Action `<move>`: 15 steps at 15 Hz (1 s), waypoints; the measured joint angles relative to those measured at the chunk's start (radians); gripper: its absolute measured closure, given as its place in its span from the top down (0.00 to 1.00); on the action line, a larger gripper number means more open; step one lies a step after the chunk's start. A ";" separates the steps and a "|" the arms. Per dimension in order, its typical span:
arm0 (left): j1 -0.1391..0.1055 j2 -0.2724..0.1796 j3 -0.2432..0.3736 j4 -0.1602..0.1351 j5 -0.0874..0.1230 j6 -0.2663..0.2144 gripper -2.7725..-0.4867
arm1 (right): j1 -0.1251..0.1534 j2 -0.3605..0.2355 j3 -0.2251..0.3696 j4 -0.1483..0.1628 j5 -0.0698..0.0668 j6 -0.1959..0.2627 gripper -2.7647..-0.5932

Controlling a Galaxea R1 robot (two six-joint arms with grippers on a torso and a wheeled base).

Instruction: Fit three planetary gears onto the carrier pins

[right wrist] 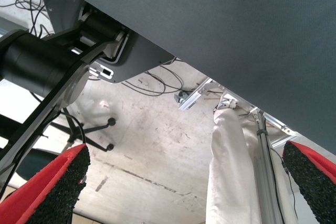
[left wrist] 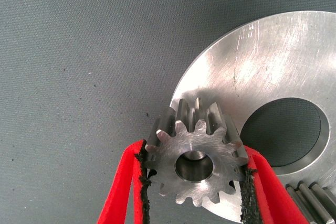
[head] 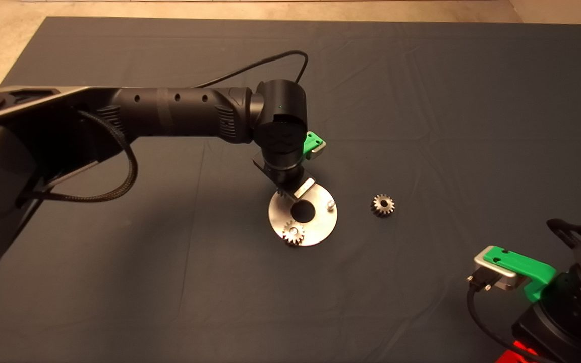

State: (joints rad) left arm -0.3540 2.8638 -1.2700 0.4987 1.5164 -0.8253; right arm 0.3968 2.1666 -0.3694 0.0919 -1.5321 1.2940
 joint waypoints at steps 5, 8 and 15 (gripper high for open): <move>0.000 -0.002 0.004 0.001 0.001 0.000 0.15 | 0.002 0.000 0.000 0.000 0.000 0.000 0.99; 0.000 -0.006 0.008 0.001 0.000 0.000 0.15 | 0.002 0.000 0.000 0.000 -0.001 0.000 0.99; -0.001 -0.008 0.011 0.001 0.002 0.000 0.27 | 0.002 0.000 0.000 0.000 -0.001 0.000 0.99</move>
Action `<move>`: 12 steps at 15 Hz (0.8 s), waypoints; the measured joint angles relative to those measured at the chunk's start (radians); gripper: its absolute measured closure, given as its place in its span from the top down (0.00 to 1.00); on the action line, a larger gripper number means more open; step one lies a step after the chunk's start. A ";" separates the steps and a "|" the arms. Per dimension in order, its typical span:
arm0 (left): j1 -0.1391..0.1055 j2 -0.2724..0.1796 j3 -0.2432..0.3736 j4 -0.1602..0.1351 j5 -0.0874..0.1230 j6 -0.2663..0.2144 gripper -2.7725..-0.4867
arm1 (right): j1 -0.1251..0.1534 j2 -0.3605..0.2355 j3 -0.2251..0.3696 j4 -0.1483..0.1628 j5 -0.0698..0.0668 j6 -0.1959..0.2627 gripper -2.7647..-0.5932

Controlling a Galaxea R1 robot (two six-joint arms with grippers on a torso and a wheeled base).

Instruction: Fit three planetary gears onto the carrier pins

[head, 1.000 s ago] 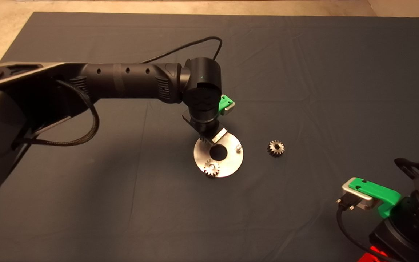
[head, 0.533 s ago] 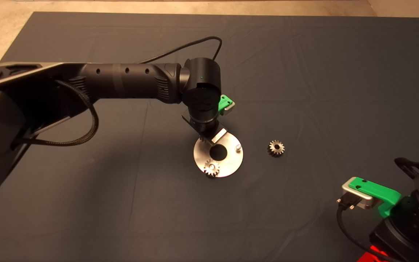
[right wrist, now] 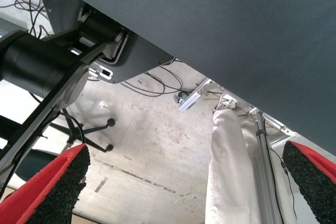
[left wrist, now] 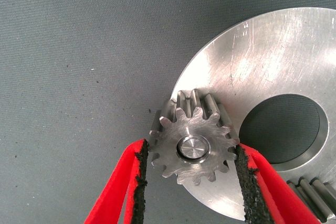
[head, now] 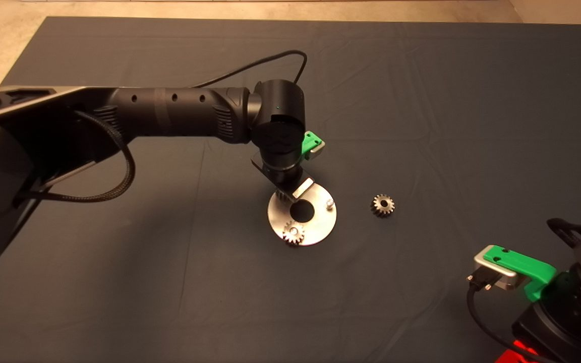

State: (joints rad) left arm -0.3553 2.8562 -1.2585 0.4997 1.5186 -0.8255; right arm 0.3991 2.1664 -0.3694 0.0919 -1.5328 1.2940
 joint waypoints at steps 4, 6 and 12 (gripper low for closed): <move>-0.005 -0.003 0.000 0.000 0.001 0.000 0.36 | 0.000 0.000 0.000 0.000 0.000 0.000 0.99; -0.013 -0.003 0.000 -0.002 0.002 0.000 0.42 | 0.004 0.000 0.000 0.000 0.000 0.000 0.99; -0.126 -0.002 0.000 -0.092 0.003 0.000 0.49 | 0.005 0.003 -0.025 0.000 0.000 -0.017 0.99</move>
State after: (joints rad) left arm -0.4811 2.8538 -1.2585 0.4076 1.5217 -0.8253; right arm 0.4045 2.1691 -0.3943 0.0917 -1.5328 1.2768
